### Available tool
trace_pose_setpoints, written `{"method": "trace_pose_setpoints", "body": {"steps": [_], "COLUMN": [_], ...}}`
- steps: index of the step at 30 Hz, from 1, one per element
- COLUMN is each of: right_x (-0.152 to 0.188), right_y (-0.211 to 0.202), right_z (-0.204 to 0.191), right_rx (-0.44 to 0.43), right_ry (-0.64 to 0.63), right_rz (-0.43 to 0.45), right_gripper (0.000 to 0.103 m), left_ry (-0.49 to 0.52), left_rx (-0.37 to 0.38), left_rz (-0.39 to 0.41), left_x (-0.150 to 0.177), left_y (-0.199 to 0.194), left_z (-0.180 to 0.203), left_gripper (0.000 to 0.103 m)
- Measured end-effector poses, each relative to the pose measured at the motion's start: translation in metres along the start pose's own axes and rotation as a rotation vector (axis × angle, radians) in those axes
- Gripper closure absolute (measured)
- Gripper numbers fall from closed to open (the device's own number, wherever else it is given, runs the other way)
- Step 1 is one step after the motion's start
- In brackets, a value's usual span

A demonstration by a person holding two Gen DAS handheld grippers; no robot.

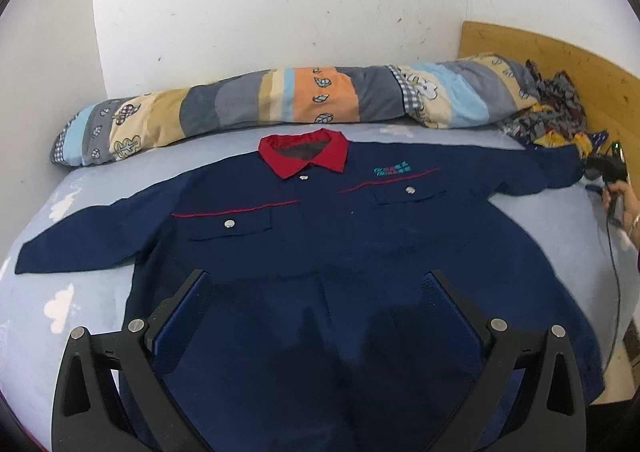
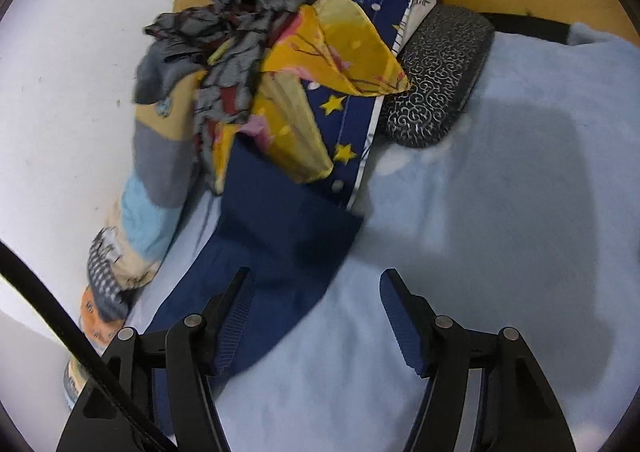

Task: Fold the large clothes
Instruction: 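Grasp the sleeve cuff with the right gripper and lift it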

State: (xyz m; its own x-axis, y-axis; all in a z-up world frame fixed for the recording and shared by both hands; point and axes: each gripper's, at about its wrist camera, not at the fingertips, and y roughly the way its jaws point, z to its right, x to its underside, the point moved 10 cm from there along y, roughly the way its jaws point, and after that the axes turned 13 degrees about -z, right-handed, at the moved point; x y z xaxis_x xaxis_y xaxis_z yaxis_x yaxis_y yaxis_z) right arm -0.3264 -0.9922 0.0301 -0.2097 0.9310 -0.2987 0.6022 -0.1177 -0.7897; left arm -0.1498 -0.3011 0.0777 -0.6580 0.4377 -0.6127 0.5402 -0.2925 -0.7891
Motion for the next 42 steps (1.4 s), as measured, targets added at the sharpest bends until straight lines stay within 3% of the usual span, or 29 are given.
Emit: {"method": "trace_pose_setpoints", "body": {"steps": [5,8,9,10,19,31,37,42], "right_x": [-0.02,-0.021,-0.021,-0.019,-0.015,-0.01,0.015,0.065], "right_y": [0.029,0.037,0.033,0.029,-0.043,-0.12,-0.141,-0.143], "right_z": [-0.004,-0.015,-0.018,-0.022,-0.095,-0.235,-0.317,-0.405], "right_rx": [0.003,-0.017,-0.008,-0.007,-0.078,-0.121,-0.169,-0.223], "right_ry": [-0.023,-0.026,-0.029,-0.037,-0.131,-0.229,-0.299,-0.408], "right_rz": [0.015,0.009,0.024,0.036,0.117,0.139,0.136,0.105], "right_gripper": [0.034,0.082,0.091,0.094,0.096,0.096,0.096,0.096], "left_ry": [0.018,0.014,0.009,-0.001,-0.017,-0.06,-0.096,-0.136], "left_rx": [0.006,-0.006,-0.004,-0.002,0.005,-0.017,-0.025,-0.038], "left_rz": [-0.019,-0.02,-0.018,-0.019,0.003,0.015,0.019,0.008], "left_x": [0.005,0.004,0.004,0.003,0.001,0.002,0.003,0.008], "left_y": [0.007,0.009,0.009,0.009,-0.001,-0.011,-0.016,-0.019], "left_z": [0.004,0.001,0.001,-0.001,-0.005,-0.024,-0.037,-0.055], "left_gripper": [0.0,0.0,0.0,0.0,0.0,0.0,0.0,0.0]}}
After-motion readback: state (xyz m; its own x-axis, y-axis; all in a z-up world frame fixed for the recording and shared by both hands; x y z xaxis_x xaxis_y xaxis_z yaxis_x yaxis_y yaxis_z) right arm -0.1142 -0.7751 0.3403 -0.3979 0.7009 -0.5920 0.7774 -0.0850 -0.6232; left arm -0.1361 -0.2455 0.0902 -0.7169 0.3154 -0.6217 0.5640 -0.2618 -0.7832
